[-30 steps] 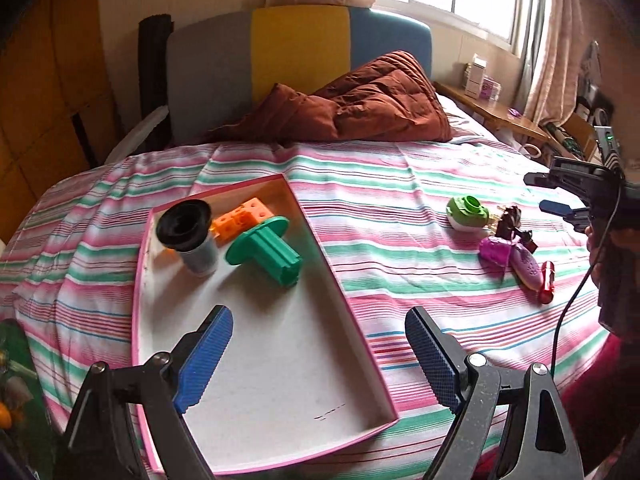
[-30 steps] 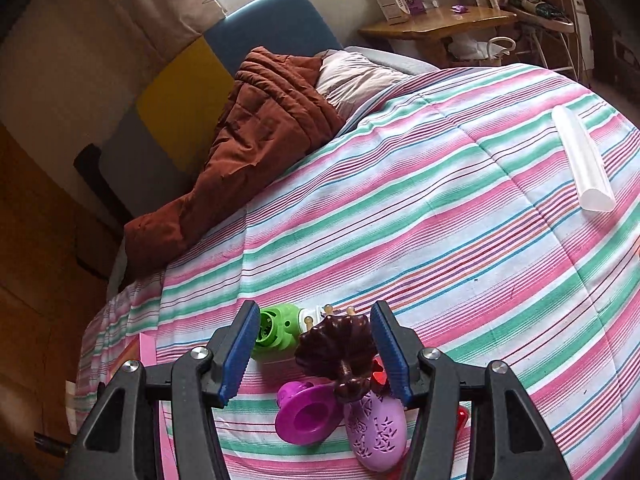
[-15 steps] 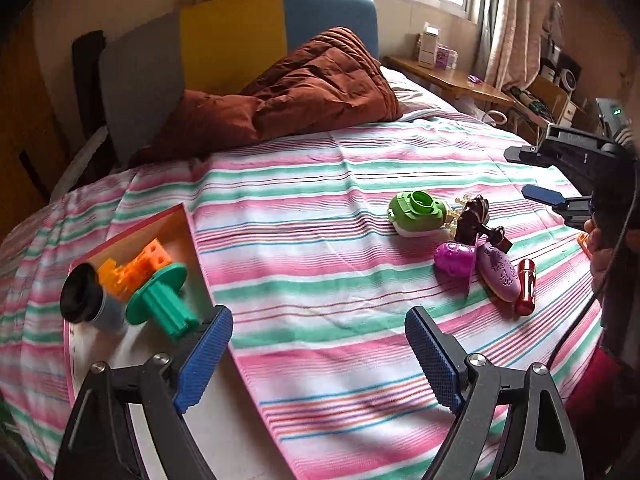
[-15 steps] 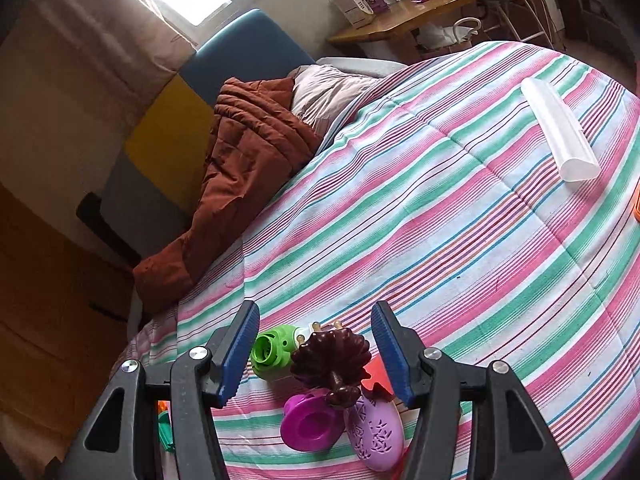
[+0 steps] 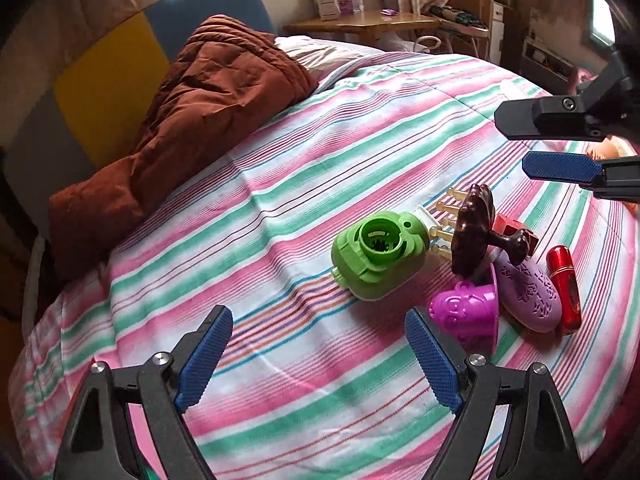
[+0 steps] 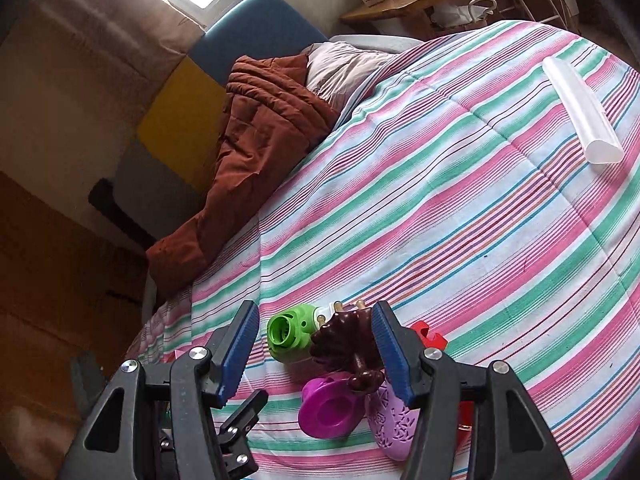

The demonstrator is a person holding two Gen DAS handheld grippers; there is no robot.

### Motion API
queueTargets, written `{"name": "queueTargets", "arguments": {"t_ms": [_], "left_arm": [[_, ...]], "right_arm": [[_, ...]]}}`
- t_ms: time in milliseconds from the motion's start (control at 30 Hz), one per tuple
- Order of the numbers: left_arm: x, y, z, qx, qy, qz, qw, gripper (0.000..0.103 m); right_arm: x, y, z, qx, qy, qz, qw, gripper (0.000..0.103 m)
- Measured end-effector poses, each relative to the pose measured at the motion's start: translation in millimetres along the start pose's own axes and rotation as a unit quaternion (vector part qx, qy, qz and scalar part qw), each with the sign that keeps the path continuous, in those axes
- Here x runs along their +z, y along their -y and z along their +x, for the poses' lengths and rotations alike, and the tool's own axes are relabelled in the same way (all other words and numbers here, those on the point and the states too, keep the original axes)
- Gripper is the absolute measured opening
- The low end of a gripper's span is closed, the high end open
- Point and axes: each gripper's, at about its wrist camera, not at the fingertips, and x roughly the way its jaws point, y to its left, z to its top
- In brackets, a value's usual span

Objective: Organize rigid objects
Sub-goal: 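Move both grippers back toward the remaining toys, then grasp the lime-green spool piece with the left gripper while the right grasps the brown comb piece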

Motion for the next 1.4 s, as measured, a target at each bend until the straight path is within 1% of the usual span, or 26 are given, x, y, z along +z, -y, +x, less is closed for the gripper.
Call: {"name": "queueTargets", "arguments": {"t_ms": [200, 367, 433, 500, 567, 600, 633, 667, 733, 800, 933, 1033, 1133, 1267, 1367, 1400], "left_arm": [[23.5, 11.0, 26.2, -0.012, -0.003, 0.076, 0.9971, 0.089], [35.9, 23.4, 40.0, -0.041, -0.005, 0.133, 0.9902, 0.089], [40.1, 26.3, 44.2, -0.054, -0.004, 0.146, 0.9878, 0.089], [44.0, 24.9, 47.8, -0.069, -0.004, 0.143, 0.9874, 0.089], [46.0, 20.0, 52.4, -0.087, -0.011, 0.121, 0.9888, 0.086], [45.4, 17.4, 54.7, -0.097, -0.016, 0.107, 0.9894, 0.079], [43.4, 15.1, 57.2, -0.108, -0.024, 0.092, 0.9896, 0.064], [39.8, 14.0, 58.7, -0.111, -0.031, 0.08, 0.9901, 0.064], [32.3, 11.3, 55.3, -0.105, -0.023, 0.061, 0.9924, 0.064], [24.1, 7.9, 50.0, -0.102, -0.024, 0.034, 0.9939, 0.064], [4.1, -2.7, 37.7, -0.079, -0.034, -0.027, 0.9959, 0.064], [-13.0, -12.1, 28.0, -0.063, -0.046, -0.074, 0.9943, 0.064], [-34.0, -14.5, 14.1, -0.057, -0.057, -0.114, 0.9902, 0.064], [-54.8, -9.3, -1.4, -0.046, -0.062, -0.141, 0.9871, 0.064], [-66.6, -7.6, -9.8, -0.044, -0.061, -0.162, 0.984, 0.064], [-71.1, -6.4, -13.0, -0.042, -0.06, -0.168, 0.983, 0.064]], "right_arm": [[-0.6, 1.0, 3.0, 0.022, -0.012, 0.01, 1.0, 0.059], [-0.5, 4.5, 3.1, 0.034, -0.016, 0.023, 0.999, 0.059], [0.3, 6.5, 4.0, 0.037, -0.019, 0.028, 0.999, 0.059], [1.3, 8.1, 4.2, 0.036, -0.019, 0.031, 0.999, 0.059], [2.3, 9.5, 4.2, 0.034, -0.018, 0.032, 0.999, 0.059], [3.0, 10.2, 4.1, 0.031, -0.017, 0.032, 0.999, 0.059], [3.6, 11.1, 3.8, 0.028, -0.015, 0.033, 0.999, 0.059], [4.2, 12.1, 3.9, 0.025, -0.014, 0.034, 0.999, 0.059], [4.9, 13.9, 4.2, 0.022, -0.014, 0.036, 0.999, 0.059], [5.3, 14.5, 4.8, 0.016, -0.013, 0.035, 0.999, 0.059], [6.3, 15.3, 5.6, 0.005, -0.012, 0.033, 0.999, 0.059], [6.2, 15.8, 7.7, -0.003, -0.015, 0.03, 0.999, 0.059], [5.5, 14.1, 13.7, -0.012, -0.028, 0.021, 0.999, 0.059], [3.0, 4.7, 25.4, -0.026, -0.05, -0.012, 0.998, 0.059], [1.0, -5.6, 35.8, -0.053, -0.064, -0.052, 0.995, 0.06], [-0.1, -8.3, 39.4, -0.067, -0.068, -0.065, 0.993, 0.063]]}}
